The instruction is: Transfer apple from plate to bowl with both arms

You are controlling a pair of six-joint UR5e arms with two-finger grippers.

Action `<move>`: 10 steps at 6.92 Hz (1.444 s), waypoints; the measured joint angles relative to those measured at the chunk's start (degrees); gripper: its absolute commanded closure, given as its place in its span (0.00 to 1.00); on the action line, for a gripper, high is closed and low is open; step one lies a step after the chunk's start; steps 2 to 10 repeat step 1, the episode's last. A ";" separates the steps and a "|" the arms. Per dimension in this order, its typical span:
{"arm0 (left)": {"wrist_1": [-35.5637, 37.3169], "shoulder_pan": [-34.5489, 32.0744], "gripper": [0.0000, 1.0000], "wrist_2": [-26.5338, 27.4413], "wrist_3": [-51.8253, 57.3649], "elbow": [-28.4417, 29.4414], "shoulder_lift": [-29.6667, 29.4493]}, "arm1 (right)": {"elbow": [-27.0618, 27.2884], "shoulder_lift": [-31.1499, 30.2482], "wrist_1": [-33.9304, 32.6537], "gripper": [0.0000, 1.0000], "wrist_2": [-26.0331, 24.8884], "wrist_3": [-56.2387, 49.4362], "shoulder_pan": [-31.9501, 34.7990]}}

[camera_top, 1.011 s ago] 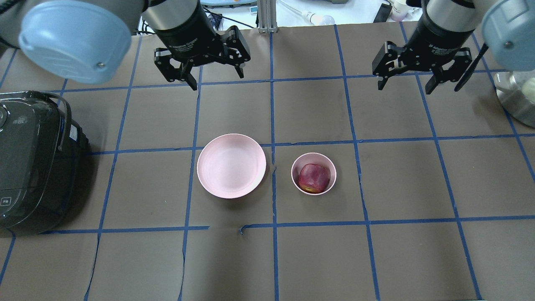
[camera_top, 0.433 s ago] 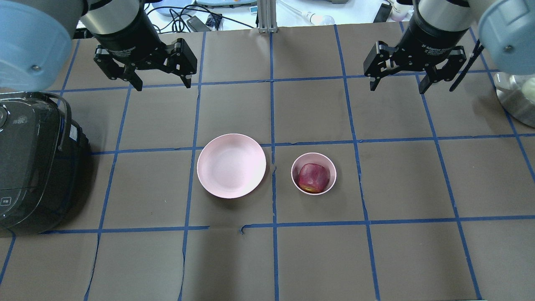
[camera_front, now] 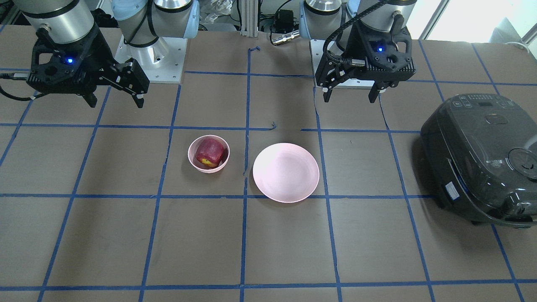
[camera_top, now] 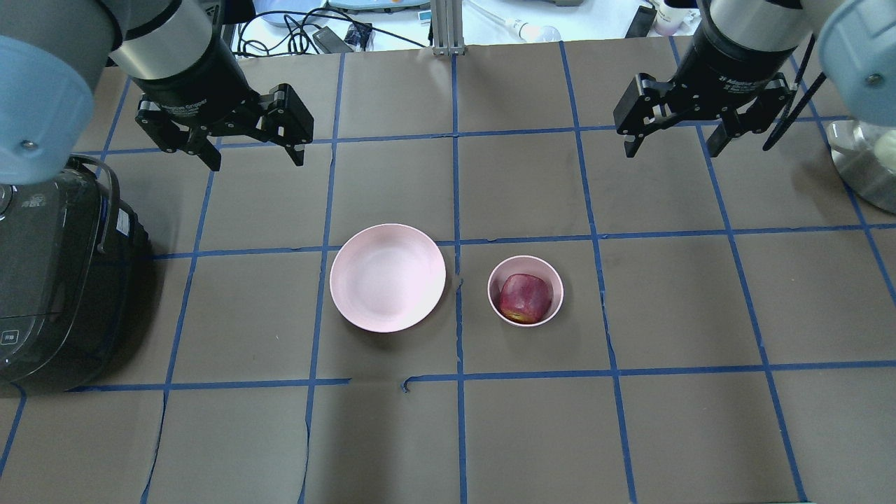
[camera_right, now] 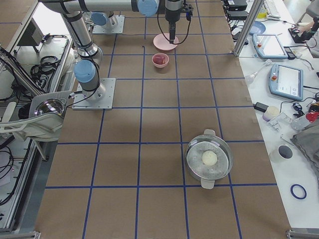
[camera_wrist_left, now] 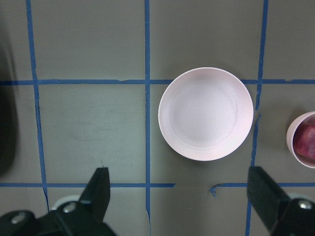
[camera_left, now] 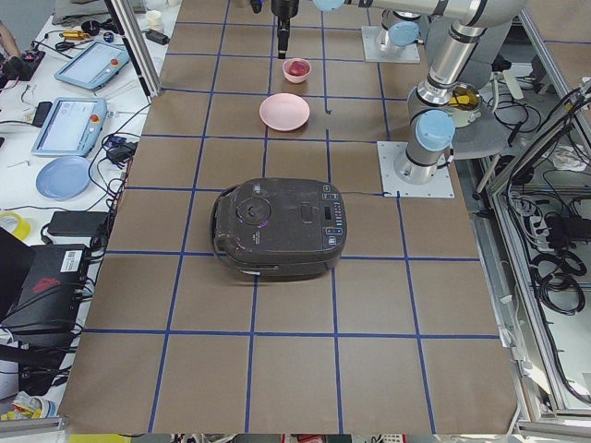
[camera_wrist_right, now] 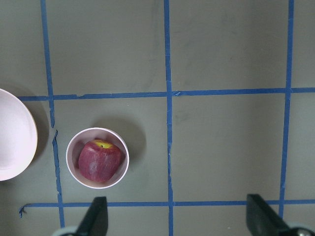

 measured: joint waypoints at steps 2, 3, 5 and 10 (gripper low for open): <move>0.05 0.31 0.00 -0.20 0.08 -0.36 0.36 | 0.01 -0.02 0.03 0.00 -0.06 -0.18 -0.01; 0.05 0.31 0.00 -0.20 0.08 -0.36 0.36 | 0.01 -0.02 0.03 0.00 -0.06 -0.18 -0.01; 0.05 0.31 0.00 -0.20 0.08 -0.36 0.36 | 0.01 -0.02 0.03 0.00 -0.06 -0.18 -0.01; 0.05 0.31 0.00 -0.20 0.08 -0.36 0.36 | 0.01 -0.02 0.03 0.00 -0.06 -0.18 -0.01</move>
